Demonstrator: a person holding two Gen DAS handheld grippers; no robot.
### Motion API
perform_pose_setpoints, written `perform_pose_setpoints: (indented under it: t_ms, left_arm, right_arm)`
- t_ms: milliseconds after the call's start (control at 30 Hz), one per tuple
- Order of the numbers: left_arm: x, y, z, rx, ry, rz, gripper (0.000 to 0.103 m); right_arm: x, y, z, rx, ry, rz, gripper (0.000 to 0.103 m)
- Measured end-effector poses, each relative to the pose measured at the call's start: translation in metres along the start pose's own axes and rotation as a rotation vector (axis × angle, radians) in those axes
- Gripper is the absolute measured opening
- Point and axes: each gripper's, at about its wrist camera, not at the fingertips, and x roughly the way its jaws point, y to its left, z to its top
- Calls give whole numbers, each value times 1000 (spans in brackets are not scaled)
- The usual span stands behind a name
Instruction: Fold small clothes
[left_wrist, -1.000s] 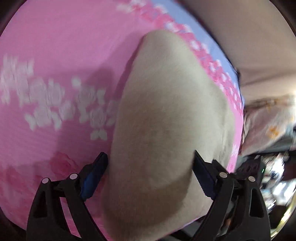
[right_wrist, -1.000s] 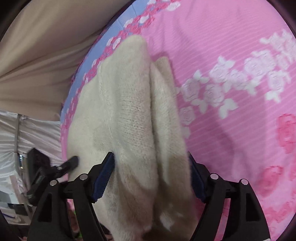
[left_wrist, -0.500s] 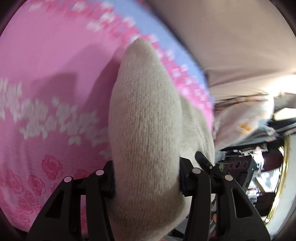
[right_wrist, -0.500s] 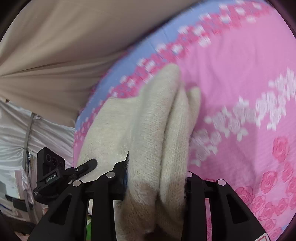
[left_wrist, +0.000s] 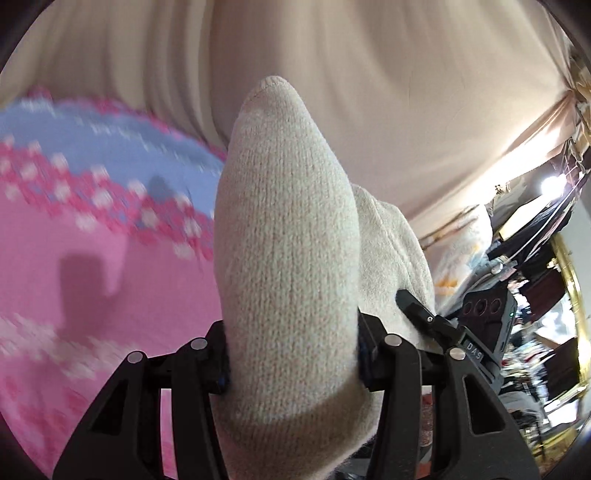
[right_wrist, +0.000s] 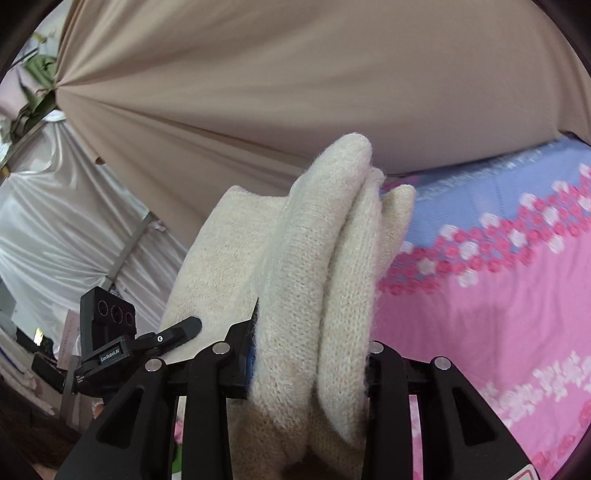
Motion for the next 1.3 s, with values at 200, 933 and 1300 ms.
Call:
perform_pose_setpoints:
  t_ms: [200,933,1300]
  left_arm:
    - [-38,12,15,72,-61,88,47]
    - [-94,85,43,130,-51,147,47]
    - [-109,101,42,112,-54,138,47]
  right_arm:
    - [32,37,-2,-39,5,29,32]
    - [99,106,-30,-46,8,-11,32]
    - [110,124,-37,-68,12,-14,32]
